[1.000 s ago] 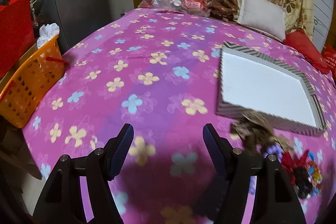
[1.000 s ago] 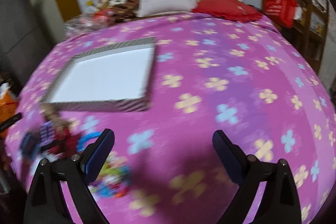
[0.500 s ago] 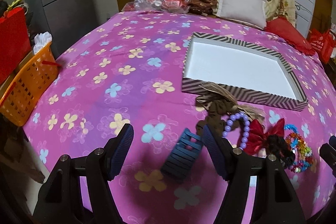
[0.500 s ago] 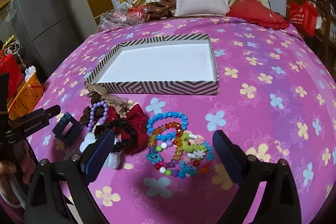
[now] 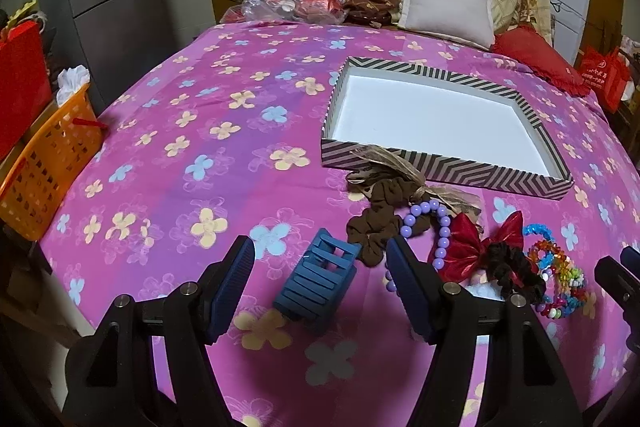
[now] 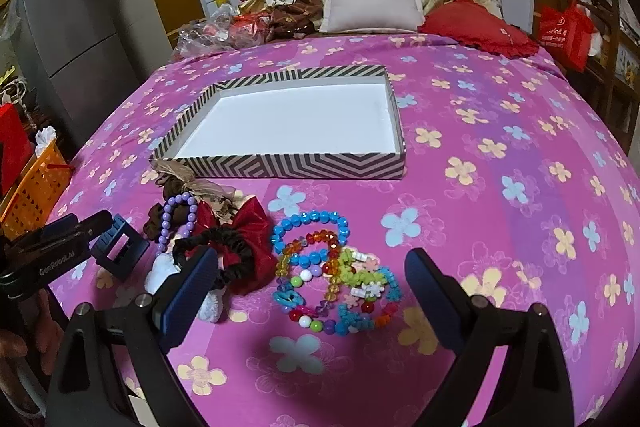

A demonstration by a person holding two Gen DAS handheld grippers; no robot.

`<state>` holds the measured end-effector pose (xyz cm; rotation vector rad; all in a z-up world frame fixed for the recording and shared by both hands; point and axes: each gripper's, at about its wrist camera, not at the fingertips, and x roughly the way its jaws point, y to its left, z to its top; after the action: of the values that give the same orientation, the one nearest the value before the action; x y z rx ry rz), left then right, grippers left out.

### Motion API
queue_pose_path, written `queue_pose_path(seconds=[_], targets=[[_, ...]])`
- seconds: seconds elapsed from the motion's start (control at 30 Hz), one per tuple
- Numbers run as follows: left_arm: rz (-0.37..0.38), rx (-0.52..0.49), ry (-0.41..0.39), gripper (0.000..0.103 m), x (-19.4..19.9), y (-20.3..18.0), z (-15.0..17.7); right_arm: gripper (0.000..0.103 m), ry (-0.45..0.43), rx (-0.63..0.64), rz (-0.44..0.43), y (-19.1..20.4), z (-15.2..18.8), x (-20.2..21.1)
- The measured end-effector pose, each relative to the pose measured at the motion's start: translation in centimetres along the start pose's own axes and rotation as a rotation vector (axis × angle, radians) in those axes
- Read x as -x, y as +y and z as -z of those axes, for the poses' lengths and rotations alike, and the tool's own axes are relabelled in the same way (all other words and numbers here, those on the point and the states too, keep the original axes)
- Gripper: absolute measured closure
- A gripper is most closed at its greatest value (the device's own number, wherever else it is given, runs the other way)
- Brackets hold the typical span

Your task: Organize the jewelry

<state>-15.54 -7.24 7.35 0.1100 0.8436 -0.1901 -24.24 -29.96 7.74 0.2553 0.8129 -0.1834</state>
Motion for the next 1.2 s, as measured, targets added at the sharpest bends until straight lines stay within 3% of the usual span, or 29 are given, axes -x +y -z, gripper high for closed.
queue_pose_path(seconds=[1.2], targets=[[0.045, 0.007, 0.002, 0.032, 1.0, -0.8, -0.7, 0.006, -0.009, 0.006, 0.056, -0.1, -1.0, -0.1]])
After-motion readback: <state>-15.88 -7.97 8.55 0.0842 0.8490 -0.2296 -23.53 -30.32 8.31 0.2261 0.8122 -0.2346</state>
